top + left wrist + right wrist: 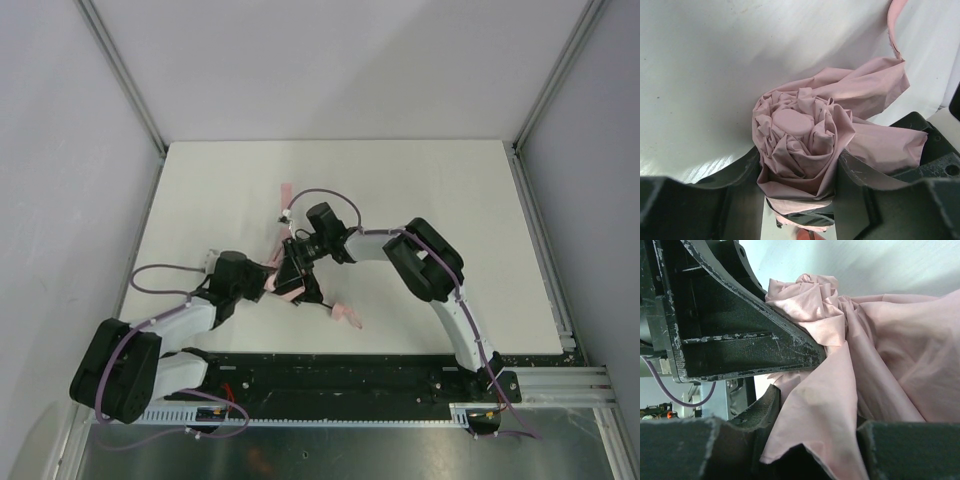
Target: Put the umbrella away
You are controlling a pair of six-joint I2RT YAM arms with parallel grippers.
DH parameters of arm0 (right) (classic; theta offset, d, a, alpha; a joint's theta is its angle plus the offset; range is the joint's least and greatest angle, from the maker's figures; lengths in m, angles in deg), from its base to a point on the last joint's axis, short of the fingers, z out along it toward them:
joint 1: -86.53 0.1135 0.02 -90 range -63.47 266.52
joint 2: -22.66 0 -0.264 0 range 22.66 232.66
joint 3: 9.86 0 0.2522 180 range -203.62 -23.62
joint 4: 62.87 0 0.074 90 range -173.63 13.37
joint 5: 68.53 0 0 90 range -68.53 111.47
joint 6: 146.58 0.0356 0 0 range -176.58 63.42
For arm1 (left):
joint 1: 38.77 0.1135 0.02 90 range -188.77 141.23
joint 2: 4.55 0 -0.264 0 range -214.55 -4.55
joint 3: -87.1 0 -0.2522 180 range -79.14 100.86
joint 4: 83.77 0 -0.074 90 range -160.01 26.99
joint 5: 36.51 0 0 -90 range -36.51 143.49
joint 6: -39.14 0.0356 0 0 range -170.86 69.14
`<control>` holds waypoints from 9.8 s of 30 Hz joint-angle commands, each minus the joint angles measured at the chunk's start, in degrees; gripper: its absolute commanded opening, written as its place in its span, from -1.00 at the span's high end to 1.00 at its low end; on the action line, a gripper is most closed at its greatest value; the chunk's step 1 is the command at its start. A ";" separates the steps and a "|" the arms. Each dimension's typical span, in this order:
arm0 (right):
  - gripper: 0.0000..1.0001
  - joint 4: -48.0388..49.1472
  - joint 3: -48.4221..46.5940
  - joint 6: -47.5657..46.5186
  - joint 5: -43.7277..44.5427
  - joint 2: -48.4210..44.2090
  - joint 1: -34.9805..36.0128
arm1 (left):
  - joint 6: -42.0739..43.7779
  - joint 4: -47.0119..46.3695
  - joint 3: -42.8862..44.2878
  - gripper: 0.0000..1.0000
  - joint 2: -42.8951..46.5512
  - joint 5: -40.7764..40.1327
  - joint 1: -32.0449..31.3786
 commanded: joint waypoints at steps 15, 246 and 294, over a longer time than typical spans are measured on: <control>-0.57 -33.20 -6.14 -19.14 24.67 -17.89 -1.15 | 9.37 12.17 4.85 0.74 -5.48 1.36 0.20; -0.61 34.29 42.26 64.10 26.30 -35.19 -12.14 | 22.64 -27.09 12.45 1.00 20.78 46.90 -0.60; 1.00 52.90 58.71 37.10 43.14 -43.33 -14.23 | 13.07 -25.25 -2.10 1.00 7.58 30.46 -3.16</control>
